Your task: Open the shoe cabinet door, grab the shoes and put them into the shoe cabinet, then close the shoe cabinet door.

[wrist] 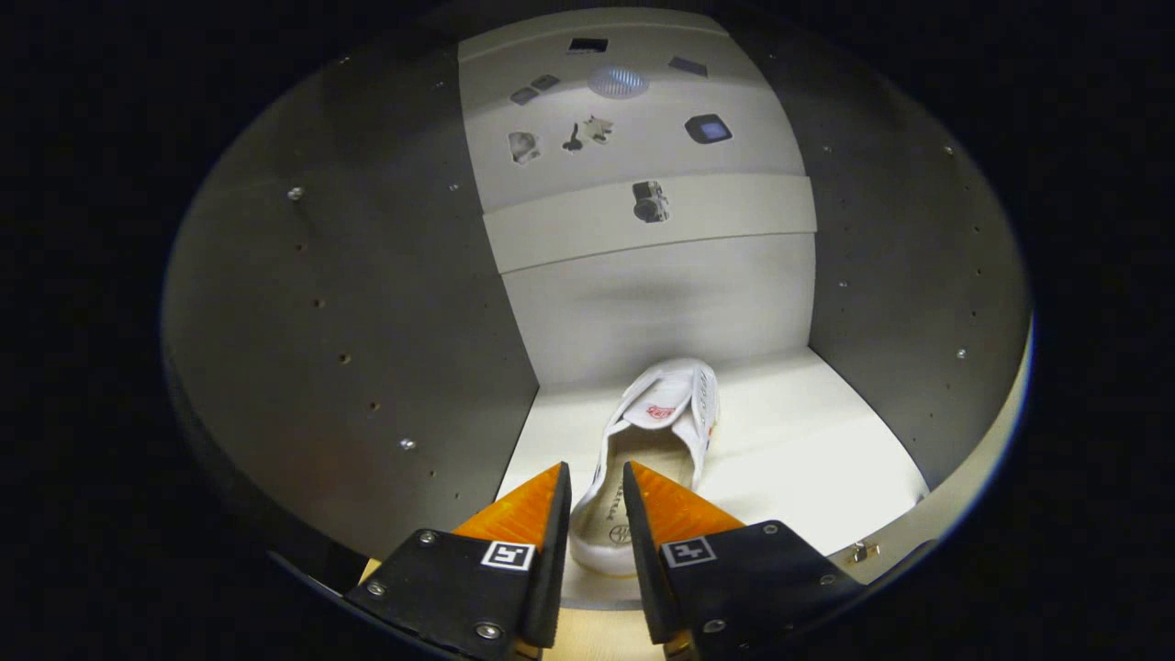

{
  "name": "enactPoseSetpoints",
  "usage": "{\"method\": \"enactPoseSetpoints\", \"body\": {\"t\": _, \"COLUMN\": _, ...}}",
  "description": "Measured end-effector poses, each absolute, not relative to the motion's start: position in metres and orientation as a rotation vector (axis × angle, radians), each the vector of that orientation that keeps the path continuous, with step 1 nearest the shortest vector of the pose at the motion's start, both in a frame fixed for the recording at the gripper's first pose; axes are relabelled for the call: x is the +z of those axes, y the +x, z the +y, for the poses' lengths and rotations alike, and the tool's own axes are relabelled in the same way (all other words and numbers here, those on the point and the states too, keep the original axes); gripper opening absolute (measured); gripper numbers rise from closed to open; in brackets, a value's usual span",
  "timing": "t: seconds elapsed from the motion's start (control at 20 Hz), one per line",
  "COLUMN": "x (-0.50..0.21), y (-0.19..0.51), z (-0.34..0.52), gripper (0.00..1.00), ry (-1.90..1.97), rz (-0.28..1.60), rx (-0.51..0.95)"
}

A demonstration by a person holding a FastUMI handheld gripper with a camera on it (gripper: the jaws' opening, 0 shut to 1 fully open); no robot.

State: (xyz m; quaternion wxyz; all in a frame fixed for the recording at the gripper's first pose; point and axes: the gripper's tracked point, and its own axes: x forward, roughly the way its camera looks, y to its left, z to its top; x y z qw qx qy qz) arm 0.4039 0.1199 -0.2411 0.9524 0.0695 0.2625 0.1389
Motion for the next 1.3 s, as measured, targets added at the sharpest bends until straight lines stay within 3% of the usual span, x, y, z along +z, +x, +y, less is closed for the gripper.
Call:
{"method": "enactPoseSetpoints", "body": {"t": 0.25, "x": -0.220, "y": 0.329, "z": 0.119, "gripper": 0.56, "ry": 0.138, "rz": 0.512, "rx": 0.307}}
{"method": "enactPoseSetpoints", "body": {"t": 0.6, "x": -0.216, "y": 0.229, "z": 0.105, "gripper": 0.74, "ry": 0.125, "rz": 0.513, "rx": 0.283}}
{"method": "enactPoseSetpoints", "body": {"t": 0.75, "x": -0.215, "y": 0.191, "z": 0.093, "gripper": 0.86, "ry": 0.117, "rz": 0.517, "rx": 0.269}}
{"method": "enactPoseSetpoints", "body": {"t": 1.3, "x": -0.186, "y": 0.088, "z": 0.035, "gripper": 0.93, "ry": 0.077, "rz": 0.482, "rx": 0.259}}
